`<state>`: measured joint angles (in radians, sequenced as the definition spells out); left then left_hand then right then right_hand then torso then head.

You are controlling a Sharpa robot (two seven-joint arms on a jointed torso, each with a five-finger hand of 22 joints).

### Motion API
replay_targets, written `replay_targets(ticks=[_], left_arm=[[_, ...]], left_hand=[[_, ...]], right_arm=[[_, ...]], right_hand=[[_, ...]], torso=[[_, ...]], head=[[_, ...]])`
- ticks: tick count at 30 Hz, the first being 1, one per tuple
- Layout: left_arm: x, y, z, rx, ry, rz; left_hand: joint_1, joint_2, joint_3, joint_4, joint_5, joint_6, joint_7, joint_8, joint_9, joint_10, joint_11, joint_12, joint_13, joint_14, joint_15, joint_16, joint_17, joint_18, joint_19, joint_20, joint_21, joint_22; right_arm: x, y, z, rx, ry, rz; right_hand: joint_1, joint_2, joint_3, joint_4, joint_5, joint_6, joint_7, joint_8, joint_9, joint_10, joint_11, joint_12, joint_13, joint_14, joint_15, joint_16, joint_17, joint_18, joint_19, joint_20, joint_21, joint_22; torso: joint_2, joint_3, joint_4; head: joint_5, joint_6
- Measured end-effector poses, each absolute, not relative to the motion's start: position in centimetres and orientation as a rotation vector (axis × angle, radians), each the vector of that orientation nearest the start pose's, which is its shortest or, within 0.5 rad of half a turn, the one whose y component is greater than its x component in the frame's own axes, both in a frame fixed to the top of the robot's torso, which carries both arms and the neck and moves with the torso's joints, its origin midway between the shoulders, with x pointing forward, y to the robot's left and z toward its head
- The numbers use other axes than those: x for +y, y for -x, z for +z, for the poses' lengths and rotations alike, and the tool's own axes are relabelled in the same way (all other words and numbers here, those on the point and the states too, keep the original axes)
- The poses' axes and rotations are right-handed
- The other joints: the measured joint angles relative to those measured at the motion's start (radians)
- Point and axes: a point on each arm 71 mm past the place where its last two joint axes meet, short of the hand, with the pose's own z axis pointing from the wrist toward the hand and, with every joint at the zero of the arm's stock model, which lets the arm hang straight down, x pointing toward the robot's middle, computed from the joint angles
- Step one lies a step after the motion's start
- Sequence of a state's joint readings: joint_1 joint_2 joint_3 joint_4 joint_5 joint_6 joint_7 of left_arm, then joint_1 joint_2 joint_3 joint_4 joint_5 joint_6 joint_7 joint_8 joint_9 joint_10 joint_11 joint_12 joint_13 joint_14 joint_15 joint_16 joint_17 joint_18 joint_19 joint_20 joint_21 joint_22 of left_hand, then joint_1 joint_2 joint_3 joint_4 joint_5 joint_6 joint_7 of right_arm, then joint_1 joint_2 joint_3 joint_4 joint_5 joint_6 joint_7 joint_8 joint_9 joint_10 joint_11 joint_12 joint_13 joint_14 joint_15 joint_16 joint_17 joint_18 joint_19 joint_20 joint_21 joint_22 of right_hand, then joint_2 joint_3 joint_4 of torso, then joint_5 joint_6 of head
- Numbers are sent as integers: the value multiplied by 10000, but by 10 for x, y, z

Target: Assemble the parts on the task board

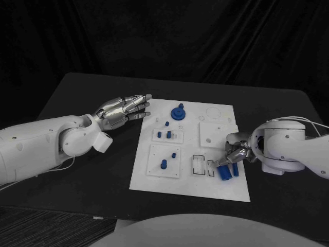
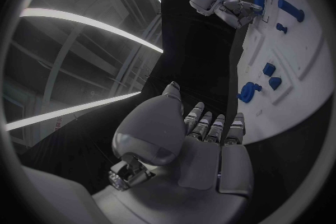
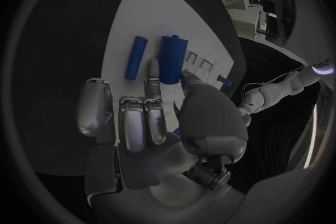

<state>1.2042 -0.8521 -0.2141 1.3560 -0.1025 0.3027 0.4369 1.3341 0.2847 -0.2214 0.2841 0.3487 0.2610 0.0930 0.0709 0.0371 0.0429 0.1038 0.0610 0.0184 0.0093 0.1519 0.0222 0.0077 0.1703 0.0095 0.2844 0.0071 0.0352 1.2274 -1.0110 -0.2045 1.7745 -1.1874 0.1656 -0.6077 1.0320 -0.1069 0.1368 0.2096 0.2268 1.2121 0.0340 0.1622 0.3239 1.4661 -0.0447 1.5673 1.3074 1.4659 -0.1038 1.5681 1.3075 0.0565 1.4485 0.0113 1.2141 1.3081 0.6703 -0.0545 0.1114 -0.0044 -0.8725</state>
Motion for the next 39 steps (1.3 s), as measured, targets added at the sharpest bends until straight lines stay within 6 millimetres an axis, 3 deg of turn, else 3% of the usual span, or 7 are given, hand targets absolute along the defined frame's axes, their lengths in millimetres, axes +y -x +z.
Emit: replay_targets(ticks=[4,11,16,22,33,34,39], left_arm=[[236,-472,-240,18242,9268,-18589],[236,-472,-241,18270,9289,-18584],[236,-472,-242,18289,9310,-18579],[236,-472,-243,18300,9332,-18565],[235,-472,-244,18327,9326,-18578],[234,-472,-244,18329,9326,-18579],[234,-472,-244,18338,9321,-18586]], left_hand=[[0,0,0,0,0,0,0,0,0,0,0,0,0,0,0,0,0,-1,0,0,0,0],[0,0,0,0,0,0,0,0,0,0,0,0,0,0,0,0,-1,0,0,0,0,1],[0,0,0,0,0,0,0,-1,0,1,0,0,-1,0,0,0,-1,0,0,0,0,1],[0,0,0,0,37,0,0,-1,0,0,0,0,-1,0,0,0,-2,0,0,0,0,1],[0,0,0,0,36,0,0,-1,-1,0,0,0,-1,0,0,0,-3,0,0,0,0,2],[0,0,0,0,36,0,0,-1,0,0,-1,-1,-1,0,0,0,-2,0,0,0,0,2],[0,0,0,0,36,0,0,-1,-1,1,0,-1,-2,0,0,0,-3,0,0,0,0,2]], right_arm=[[-234,-400,-252,24568,50,2399],[-232,-399,-254,24575,-83,2535],[-234,-398,-255,24542,-356,2703],[-242,-394,-254,24529,-1107,2911],[-242,-399,-234,24281,-2513,3829],[-242,-399,-233,24274,-2624,3907],[-239,-400,-229,24322,-3186,4301]], right_hand=[[414,-24,-108,-213,1246,-222,5,23,356,2,40,0,0,-8,63,0,0,142,-15,14,-213,-1],[555,-166,-147,-249,4584,-601,-151,896,1813,-84,-27,0,-1,-32,-11,-115,0,140,6,-79,-410,-2],[554,-166,41,-60,4671,-962,-182,1447,2450,-87,-31,0,2,-11,-71,-155,-1,140,42,-114,-499,-2],[507,-119,101,0,4978,-1094,-223,1640,2552,-104,-51,0,7,-7,-95,-301,-1,139,77,-149,-499,-2],[380,6,157,56,4993,-1135,-264,1640,2581,-98,-83,0,6,21,-123,-301,-1,137,77,-149,-458,-4],[377,7,182,81,4993,-1148,-278,1640,3108,-98,-84,0,5,26,-128,-301,-1,138,77,-149,-458,-4],[316,61,209,109,4993,-1227,-208,1639,3301,-87,-95,0,5,29,-128,-313,-1,137,77,-149,-458,-4]], torso=[[-1,0,0],[-1,0,4],[-2,-3,14],[-6,-4,12],[-23,9,3],[-24,9,0],[-25,4,-5]], head=[[11,0],[33,0],[33,0],[71,0],[54,0],[54,0],[84,0]])
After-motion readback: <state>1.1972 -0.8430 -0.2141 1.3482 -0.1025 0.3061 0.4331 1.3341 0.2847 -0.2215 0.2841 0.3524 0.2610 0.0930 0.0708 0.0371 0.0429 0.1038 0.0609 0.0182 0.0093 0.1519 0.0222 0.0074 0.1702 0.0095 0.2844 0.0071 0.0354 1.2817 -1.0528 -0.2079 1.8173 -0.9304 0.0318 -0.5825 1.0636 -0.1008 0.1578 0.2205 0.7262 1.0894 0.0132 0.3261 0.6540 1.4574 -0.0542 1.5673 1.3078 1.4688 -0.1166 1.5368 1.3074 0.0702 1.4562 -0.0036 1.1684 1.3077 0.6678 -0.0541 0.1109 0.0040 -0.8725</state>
